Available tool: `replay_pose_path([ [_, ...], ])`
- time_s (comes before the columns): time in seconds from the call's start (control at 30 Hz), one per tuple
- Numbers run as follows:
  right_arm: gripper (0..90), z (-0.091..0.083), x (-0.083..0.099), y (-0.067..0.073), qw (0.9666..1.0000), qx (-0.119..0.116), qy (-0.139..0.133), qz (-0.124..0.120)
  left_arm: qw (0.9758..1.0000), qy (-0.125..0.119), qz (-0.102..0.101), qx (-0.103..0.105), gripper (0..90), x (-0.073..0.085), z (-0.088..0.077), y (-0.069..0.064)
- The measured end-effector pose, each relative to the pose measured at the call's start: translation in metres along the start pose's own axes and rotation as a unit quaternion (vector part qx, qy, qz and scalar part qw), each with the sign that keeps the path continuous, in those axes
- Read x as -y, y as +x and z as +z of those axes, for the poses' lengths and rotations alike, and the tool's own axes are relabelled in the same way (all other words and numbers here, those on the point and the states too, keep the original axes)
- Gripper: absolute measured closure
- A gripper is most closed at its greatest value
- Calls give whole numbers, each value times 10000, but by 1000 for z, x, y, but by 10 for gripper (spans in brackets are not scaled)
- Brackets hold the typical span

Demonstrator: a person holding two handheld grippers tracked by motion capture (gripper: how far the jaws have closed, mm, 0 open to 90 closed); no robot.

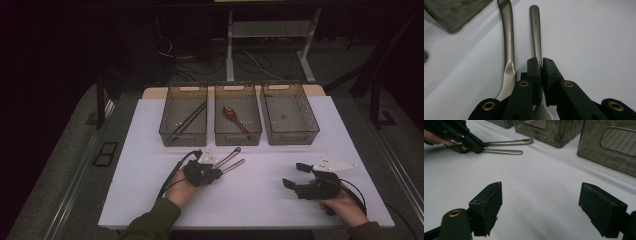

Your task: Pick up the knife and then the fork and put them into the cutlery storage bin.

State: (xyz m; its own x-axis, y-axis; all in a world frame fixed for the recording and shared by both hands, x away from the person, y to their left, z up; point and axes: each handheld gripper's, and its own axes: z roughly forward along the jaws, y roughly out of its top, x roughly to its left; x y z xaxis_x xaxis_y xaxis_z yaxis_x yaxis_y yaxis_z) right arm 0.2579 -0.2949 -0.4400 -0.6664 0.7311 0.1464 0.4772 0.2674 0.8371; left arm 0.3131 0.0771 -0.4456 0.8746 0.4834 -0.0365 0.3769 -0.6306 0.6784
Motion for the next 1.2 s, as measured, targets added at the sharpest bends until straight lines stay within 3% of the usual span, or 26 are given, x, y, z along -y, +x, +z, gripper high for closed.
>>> replay_pose_path([
  [0.13, 175, -2, -5, -3, 9995, -232, 181, 128, 10000, -45, 38, 66, 840, -1, -4, 1],
  [0.2, 131, -2, -9, -5, 9979, -522, 359, 139, 9998, -115, 90, 127, 840, -2, -8, 1],
  [0.37, 157, -6, -13, 1, 9940, -933, 508, -244, 9988, -302, 234, 297, 841, -5, -16, -1],
  [0.5, 168, -3, -19, 5, 9915, -994, 665, -520, 9975, -408, 291, 508, 840, -8, -19, -5],
  [0.73, 231, 1, -30, 10, 9863, -1259, 706, -798, 9925, -463, 581, 974, 840, -14, -19, -16],
  [0.93, 266, 7, -37, 16, 9821, -1423, 733, -989, 9875, -496, 842, 1238, 840, -19, -17, -28],
  [1.2, 308, 26, -53, 35, 9691, -1762, 950, -1443, 9798, -579, 1163, 1523, 840, -26, -18, -39],
])
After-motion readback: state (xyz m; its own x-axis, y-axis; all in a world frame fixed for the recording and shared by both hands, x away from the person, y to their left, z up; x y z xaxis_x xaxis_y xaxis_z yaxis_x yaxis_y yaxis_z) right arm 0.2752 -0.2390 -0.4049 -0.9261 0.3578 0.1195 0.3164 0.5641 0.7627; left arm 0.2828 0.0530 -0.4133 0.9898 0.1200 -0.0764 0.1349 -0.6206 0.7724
